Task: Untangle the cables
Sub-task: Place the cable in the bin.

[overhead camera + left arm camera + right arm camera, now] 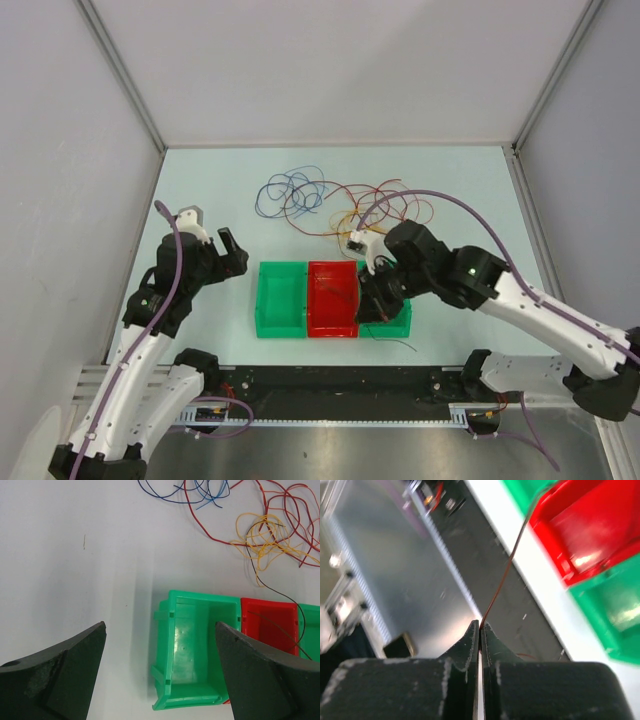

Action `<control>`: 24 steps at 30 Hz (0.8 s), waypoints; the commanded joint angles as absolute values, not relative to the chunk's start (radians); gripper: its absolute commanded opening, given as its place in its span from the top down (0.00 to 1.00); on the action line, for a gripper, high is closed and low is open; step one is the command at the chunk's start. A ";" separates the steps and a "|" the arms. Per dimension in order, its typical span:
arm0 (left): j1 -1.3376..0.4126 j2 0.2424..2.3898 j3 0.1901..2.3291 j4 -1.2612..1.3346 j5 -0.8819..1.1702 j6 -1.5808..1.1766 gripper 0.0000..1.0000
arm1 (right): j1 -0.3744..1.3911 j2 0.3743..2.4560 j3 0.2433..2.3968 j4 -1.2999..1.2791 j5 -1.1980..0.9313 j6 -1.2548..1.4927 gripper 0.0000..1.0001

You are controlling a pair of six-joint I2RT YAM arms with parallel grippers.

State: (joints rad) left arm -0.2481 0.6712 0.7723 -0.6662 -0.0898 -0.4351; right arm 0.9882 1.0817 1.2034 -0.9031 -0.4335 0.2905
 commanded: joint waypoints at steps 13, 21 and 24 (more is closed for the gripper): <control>-0.256 0.669 0.793 -0.644 -0.078 -0.426 0.05 | 0.907 1.321 1.190 -0.424 -0.288 0.396 1.00; -0.256 0.675 0.795 -0.646 -0.083 -0.426 0.05 | 0.900 1.318 1.082 -0.218 -0.224 0.482 1.00; -0.256 0.676 0.795 -0.646 -0.083 -0.426 0.06 | 0.885 1.299 1.028 -0.138 -0.207 0.520 1.00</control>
State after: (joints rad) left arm -0.2531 0.6754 0.7723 -0.6662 -0.0898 -0.4355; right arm 0.9012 1.3258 1.0748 -0.2989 -0.2649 0.4564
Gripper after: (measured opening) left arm 0.945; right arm 0.012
